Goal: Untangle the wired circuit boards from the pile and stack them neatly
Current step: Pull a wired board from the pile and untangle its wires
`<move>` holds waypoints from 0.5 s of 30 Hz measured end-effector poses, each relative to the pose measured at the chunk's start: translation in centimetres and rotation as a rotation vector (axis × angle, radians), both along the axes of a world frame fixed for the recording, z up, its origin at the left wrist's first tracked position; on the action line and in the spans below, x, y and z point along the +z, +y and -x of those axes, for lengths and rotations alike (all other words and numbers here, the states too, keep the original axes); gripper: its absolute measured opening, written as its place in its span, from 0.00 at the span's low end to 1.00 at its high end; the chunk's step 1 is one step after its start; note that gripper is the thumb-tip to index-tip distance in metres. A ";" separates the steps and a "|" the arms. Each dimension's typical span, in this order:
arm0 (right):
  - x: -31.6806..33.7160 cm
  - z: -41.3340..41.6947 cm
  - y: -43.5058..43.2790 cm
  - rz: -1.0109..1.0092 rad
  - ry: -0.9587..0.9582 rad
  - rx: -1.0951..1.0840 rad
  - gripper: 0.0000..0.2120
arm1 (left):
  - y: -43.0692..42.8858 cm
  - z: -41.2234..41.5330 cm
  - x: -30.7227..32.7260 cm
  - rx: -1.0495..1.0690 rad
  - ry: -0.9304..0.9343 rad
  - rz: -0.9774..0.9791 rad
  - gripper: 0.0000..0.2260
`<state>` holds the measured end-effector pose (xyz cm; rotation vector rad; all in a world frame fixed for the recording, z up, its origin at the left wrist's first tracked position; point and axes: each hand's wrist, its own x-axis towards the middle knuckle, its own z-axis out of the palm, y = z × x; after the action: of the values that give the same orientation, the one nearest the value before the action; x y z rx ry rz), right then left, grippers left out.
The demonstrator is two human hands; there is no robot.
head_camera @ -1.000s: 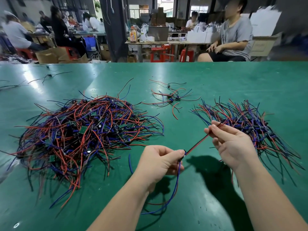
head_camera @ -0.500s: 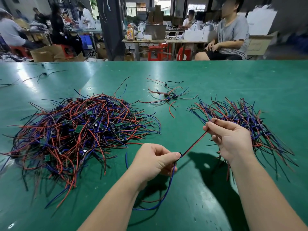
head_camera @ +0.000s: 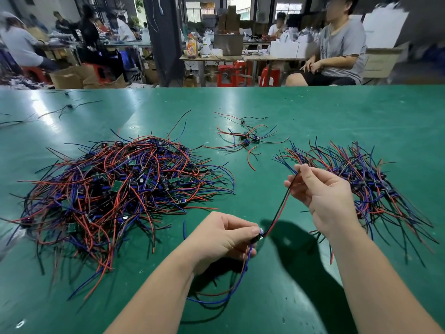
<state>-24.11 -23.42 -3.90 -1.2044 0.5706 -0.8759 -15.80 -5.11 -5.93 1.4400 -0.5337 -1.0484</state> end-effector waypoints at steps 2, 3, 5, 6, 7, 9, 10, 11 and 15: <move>-0.9 -0.3 -0.1 0.105 0.185 -0.032 0.11 | -0.1 0.2 0.0 0.010 0.027 0.022 0.04; -1.4 -0.3 -0.2 0.226 0.323 -0.075 0.11 | -0.2 0.2 0.1 0.032 0.060 0.048 0.05; -2.0 -0.1 -0.1 0.524 0.573 -0.140 0.11 | -0.2 0.1 0.6 0.099 0.151 0.134 0.06; -2.1 0.0 0.2 0.626 0.641 -0.148 0.13 | -0.1 0.0 0.8 0.129 0.203 0.185 0.07; -2.2 0.0 0.6 0.683 0.657 -0.137 0.16 | 0.0 -0.2 1.0 0.150 0.248 0.233 0.08; -1.9 -0.1 1.8 0.710 0.598 -0.046 0.16 | 0.2 -0.4 1.2 0.164 0.311 0.296 0.11; -1.7 -0.2 2.6 0.675 0.520 0.042 0.15 | 0.2 -0.5 1.3 0.170 0.333 0.310 0.12; -1.4 -0.3 3.4 0.609 0.407 0.150 0.15 | 0.2 -0.4 1.4 0.178 0.350 0.319 0.13; -0.8 -0.4 5.5 0.293 -0.017 0.368 0.13 | -0.1 0.0 1.6 0.216 0.344 0.313 0.15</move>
<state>-23.74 -17.90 -4.71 -1.5076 0.1968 -0.6678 -15.79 -5.25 -4.35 0.9908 -0.2712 -0.9639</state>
